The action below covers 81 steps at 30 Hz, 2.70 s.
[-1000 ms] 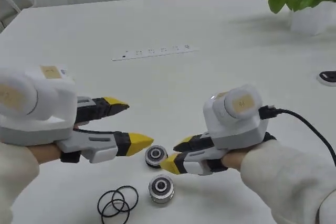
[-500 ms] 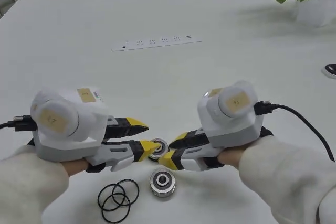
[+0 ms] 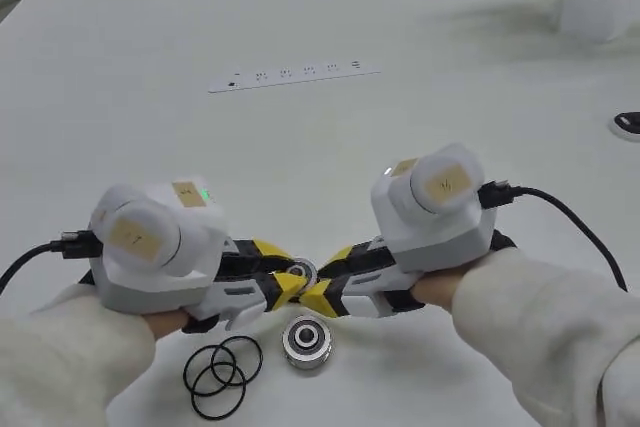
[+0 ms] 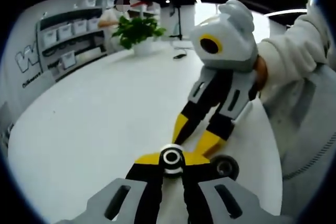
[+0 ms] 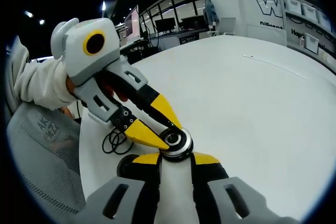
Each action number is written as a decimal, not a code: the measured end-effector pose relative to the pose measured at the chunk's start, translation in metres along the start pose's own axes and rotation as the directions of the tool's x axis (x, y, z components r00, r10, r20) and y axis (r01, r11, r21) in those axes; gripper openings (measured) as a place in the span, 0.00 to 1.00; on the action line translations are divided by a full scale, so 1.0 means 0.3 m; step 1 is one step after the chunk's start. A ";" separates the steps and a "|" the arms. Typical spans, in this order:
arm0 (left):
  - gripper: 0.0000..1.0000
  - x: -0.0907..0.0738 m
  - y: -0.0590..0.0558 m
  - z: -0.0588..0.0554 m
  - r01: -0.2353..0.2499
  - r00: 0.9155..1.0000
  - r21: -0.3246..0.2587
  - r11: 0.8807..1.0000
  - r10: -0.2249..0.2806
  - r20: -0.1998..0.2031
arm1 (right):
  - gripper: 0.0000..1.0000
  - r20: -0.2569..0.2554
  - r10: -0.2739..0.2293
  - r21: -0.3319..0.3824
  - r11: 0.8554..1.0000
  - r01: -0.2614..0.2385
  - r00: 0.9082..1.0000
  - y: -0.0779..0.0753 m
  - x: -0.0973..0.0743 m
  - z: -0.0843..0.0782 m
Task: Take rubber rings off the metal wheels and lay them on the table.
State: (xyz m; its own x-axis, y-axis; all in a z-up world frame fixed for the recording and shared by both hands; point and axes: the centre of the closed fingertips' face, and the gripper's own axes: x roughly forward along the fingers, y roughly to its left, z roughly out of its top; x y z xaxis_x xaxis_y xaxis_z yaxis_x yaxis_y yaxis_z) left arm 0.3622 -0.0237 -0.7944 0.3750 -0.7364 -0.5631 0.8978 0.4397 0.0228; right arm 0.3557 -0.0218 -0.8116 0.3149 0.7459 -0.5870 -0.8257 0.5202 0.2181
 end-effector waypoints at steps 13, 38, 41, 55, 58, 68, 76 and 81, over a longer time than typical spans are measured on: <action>0.14 -0.005 -0.002 -0.009 -0.009 0.999 -0.018 1.000 0.010 0.033 | 0.12 -0.018 0.007 -0.008 1.000 -0.007 1.000 0.001 -0.005 -0.009; 0.13 -0.010 -0.007 -0.011 -0.018 0.999 -0.034 0.999 0.019 0.047 | 0.00 0.021 -0.046 0.225 0.974 0.040 0.999 -0.050 -0.032 -0.008; 0.13 -0.009 -0.005 -0.011 -0.020 0.999 -0.031 0.999 0.021 0.044 | 0.00 0.038 -0.045 0.247 0.969 0.034 0.998 -0.052 -0.039 0.006; 0.13 -0.009 -0.003 -0.012 -0.028 0.999 -0.017 0.999 0.029 0.034 | 0.00 0.049 -0.038 0.252 0.968 0.025 0.998 -0.036 -0.038 0.036; 0.13 -0.008 -0.003 -0.013 -0.029 0.999 -0.017 0.999 0.029 0.029 | 0.00 0.049 -0.035 0.260 0.965 0.021 0.998 -0.037 -0.038 0.039; 0.13 -0.008 -0.006 -0.012 -0.033 0.999 -0.017 0.999 0.034 0.031 | 0.00 0.047 -0.028 0.246 0.969 0.015 0.999 -0.027 -0.037 0.050; 0.13 -0.009 -0.008 -0.012 -0.034 0.999 -0.017 0.999 0.035 0.033 | 0.00 0.045 -0.022 0.232 0.973 0.011 0.999 -0.019 -0.037 0.056; 0.13 -0.009 -0.007 -0.011 -0.035 0.999 -0.017 0.999 0.035 0.034 | 0.00 0.047 -0.016 0.231 0.973 0.005 0.999 -0.015 -0.037 0.061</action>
State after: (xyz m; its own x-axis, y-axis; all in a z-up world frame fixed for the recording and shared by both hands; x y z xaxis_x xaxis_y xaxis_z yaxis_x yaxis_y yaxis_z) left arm 0.3584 -0.0209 -0.7956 0.4139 -0.7373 -0.5339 0.8804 0.4734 0.0287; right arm 0.3645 -0.0249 -0.7918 0.3502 0.7560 -0.5530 -0.6939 0.6060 0.3890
